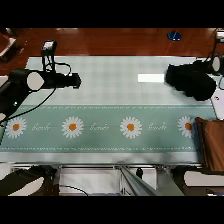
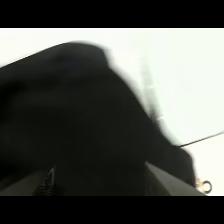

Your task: Fold the shirts.

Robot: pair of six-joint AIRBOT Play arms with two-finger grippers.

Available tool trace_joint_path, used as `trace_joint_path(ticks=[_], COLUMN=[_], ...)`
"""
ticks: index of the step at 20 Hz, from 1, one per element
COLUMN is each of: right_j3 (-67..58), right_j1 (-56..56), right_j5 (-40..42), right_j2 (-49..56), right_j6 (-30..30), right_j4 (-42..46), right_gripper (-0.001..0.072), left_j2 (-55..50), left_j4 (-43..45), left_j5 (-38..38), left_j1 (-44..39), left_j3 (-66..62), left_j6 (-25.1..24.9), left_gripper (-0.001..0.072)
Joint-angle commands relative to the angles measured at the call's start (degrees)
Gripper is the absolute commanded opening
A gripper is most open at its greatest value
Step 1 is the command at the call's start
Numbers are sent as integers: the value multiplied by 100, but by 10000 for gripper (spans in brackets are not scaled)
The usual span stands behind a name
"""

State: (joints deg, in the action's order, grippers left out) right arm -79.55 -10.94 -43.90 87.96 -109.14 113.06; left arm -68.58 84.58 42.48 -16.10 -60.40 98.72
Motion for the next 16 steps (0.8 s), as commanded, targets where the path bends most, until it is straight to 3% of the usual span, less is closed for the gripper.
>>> trace_joint_path(ticks=[1, 3, 7, 8, 9, 10, 16], right_j3=[-809, -949, -955, -955, -955, -992, -1875], right_j1=[-815, -975, -990, -990, -997, -997, -994], right_j5=[-289, -531, -1091, -1235, -1349, -1447, -1648], right_j2=[918, 1318, 1808, 1836, 1818, 1779, 745], right_j6=[457, 944, 1526, 1626, 1692, 1714, 2518], right_j4=[-1353, -2046, -2367, -2361, -2358, -2358, -3722], right_gripper=[609, 610, 606, 525, 229, 27, 29], left_j2=[-81, -116, -195, -192, -199, -197, 181], left_j4=[9, -63, -367, -487, -678, -885, -911], left_j5=[-66, -120, 24, 70, 85, 179, 1469], left_j1=[-2, 0, 0, 0, 0, 0, 356], left_j3=[0, 0, 0, 0, 0, -2, -621], left_j6=[-2, -2, -2, -2, -2, -4, -9], left_gripper=[702, 702, 702, 702, 702, 702, 703])
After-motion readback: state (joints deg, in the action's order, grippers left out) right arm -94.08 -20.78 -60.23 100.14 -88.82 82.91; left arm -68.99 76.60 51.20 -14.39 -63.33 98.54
